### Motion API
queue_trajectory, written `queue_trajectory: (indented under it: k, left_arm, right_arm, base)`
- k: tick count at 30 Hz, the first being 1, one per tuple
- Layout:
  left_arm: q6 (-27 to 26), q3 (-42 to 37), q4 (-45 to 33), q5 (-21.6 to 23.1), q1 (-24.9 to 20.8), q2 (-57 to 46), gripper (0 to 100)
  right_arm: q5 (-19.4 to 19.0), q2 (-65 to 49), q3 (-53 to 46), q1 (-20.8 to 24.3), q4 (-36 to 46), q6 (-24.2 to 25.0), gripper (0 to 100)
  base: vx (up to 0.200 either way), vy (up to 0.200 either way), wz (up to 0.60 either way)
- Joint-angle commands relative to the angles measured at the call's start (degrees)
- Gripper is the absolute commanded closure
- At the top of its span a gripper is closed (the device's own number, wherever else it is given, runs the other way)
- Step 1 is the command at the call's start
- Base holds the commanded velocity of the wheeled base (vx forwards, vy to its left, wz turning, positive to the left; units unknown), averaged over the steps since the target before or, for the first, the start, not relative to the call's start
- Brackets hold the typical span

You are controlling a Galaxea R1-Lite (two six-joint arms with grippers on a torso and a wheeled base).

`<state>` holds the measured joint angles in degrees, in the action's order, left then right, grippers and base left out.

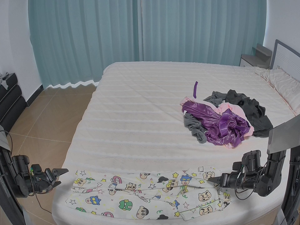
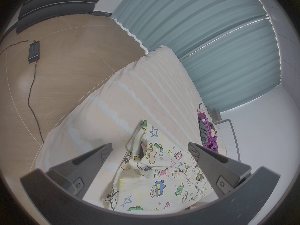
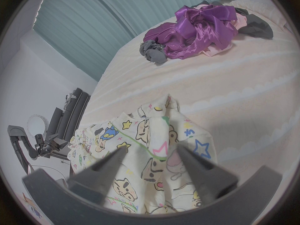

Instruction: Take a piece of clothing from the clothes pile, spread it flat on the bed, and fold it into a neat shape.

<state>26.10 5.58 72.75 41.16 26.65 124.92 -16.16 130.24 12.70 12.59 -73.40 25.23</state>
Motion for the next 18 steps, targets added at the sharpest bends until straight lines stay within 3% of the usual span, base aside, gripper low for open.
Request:
queue_trajectory:
  k: [1, 17, 18]
  left_arm:
    - [0.0, 0.0, 0.0, 0.0, 0.0, 0.2, 0]
    - [0.0, 0.0, 0.0, 0.1, 0.1, 0.2, 0]
    - [0.0, 0.0, 0.0, 0.1, 0.0, 0.2, 0]
  right_arm:
    - [0.2, -0.8, -0.6, -0.2, -1.2, -0.4, 0]
    - [0.4, -0.2, -0.7, 0.7, -5.5, 0.3, 0]
    - [0.6, 0.3, -0.7, 0.9, -5.6, 0.3, 100]
  base:
    - [0.0, 0.0, 0.0]
    - [0.0, 0.0, 0.0]
    - [0.0, 0.0, 0.0]
